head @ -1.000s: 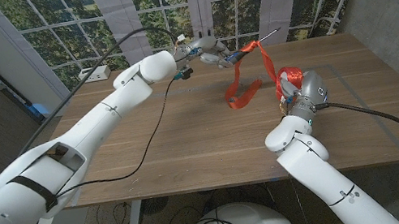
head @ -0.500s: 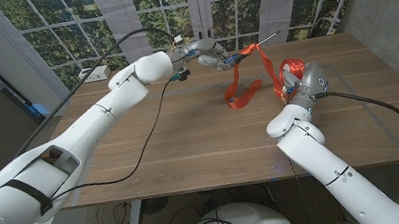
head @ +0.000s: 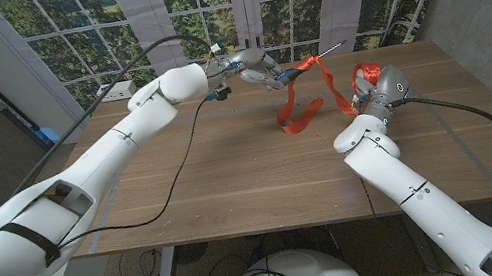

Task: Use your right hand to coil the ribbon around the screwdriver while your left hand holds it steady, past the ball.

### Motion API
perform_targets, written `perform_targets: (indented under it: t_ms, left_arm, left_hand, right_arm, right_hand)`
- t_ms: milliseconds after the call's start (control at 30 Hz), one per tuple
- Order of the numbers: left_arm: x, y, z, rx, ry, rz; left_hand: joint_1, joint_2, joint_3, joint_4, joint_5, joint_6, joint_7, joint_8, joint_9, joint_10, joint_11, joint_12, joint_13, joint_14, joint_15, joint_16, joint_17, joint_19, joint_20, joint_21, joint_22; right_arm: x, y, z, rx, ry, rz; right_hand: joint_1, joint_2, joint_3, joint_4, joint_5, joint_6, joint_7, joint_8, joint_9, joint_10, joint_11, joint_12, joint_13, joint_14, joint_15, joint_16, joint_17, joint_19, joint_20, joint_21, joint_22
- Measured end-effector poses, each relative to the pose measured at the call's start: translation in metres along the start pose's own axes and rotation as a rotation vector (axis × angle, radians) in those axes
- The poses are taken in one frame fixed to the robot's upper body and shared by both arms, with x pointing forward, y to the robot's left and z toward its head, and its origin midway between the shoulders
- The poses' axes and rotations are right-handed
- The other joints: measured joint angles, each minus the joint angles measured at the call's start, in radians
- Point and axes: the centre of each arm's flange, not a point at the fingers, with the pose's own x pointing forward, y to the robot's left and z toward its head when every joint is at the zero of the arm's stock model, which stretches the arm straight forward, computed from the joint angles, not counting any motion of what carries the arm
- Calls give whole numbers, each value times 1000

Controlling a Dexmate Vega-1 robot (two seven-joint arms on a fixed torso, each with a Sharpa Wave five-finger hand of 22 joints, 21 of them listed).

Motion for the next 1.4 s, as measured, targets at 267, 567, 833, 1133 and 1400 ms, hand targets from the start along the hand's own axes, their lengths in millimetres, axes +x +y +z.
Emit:
perform_targets:
  t_ms: [267,567,833,1133,1400]
  left_arm:
    - [-9,0,-3,-28,-26,-17]
    - [-18,-1,-7,-58,-46,-52]
    - [-24,-4,-10,-74,-57,-95]
    - [-26,-3,-10,-76,-64,-143]
    - [-27,-5,-12,-67,-48,-172]
  left_hand:
    - [0,0,0,0,0,0,0,2,0,0,0,0,0,0,0,-4,0,0,0,0,0]
    - [-3,3,0,0,-1,0,0,2,0,0,0,-3,0,0,0,-5,-3,-6,6,0,0]
    - [-3,3,0,0,4,0,0,2,0,0,0,-4,0,0,0,-5,0,-6,6,0,0]
    - [-3,3,0,0,4,0,0,2,0,0,0,-7,1,0,0,-5,1,-6,6,0,0]
    - [-4,4,0,0,4,0,0,-2,0,0,0,-7,1,0,0,-4,4,-6,6,0,0]
  right_arm:
    - [23,1,12,-9,-24,21]
    - [44,0,33,-21,-74,40]
    - [56,-3,49,-30,-110,48]
    - [66,-9,70,-13,-157,79]
    - [68,-15,96,-14,-228,94]
  right_hand:
    - [0,0,0,0,-1,0,0,0,0,0,0,0,0,0,0,0,-7,-7,-7,0,0]
    - [-4,4,0,0,-3,0,0,0,0,0,0,0,0,0,0,8,-7,-7,-7,0,0]
    - [-6,6,0,0,-4,0,0,0,0,0,0,0,0,0,0,8,-12,-7,-7,0,0]
    - [-7,7,0,0,-5,0,0,0,0,0,0,0,0,0,0,8,-15,-11,-3,0,0]
    - [-8,8,0,0,-8,0,0,0,0,0,0,0,0,0,0,14,-16,-16,-9,0,0]
